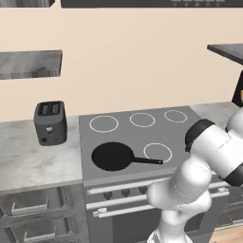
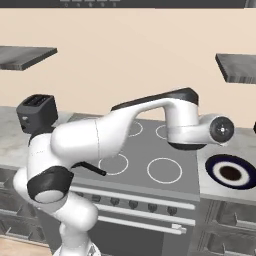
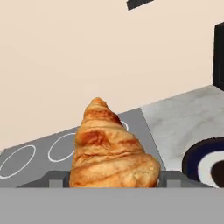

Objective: Pick the croissant and place it on the pan. Then turn on the stove to warm the croissant.

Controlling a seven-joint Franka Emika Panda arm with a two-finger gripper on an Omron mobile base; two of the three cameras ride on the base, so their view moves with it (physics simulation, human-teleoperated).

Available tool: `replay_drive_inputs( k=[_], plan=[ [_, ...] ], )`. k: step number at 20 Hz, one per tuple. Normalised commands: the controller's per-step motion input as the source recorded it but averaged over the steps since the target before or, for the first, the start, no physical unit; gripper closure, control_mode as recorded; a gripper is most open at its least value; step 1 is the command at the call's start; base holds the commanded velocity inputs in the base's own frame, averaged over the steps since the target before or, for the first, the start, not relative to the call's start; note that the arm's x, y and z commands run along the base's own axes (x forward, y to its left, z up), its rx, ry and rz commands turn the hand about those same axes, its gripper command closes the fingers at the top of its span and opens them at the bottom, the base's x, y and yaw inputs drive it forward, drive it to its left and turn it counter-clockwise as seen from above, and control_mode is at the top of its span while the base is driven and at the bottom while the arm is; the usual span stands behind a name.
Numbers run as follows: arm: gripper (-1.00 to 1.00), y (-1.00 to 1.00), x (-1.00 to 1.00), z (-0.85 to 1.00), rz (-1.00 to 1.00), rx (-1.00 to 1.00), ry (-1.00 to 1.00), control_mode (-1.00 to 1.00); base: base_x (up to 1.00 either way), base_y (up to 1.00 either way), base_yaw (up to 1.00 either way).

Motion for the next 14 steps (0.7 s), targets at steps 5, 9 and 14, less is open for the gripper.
replay_drive_inputs(
  k=[5,9,14],
  plan=[
    [1.00,0.99,-0.16,0.54,0.42,-0.01,0.00,-1.00,0.00,0.00,0.00],
    [1.00,1.00,-0.14,0.36,0.49,0.00,0.00,-1.00,0.00,0.00,0.00],
    [1.00,1.00,-0.04,0.27,0.49,-0.04,0.00,-1.00,0.00,0.00,0.00]
  ],
)
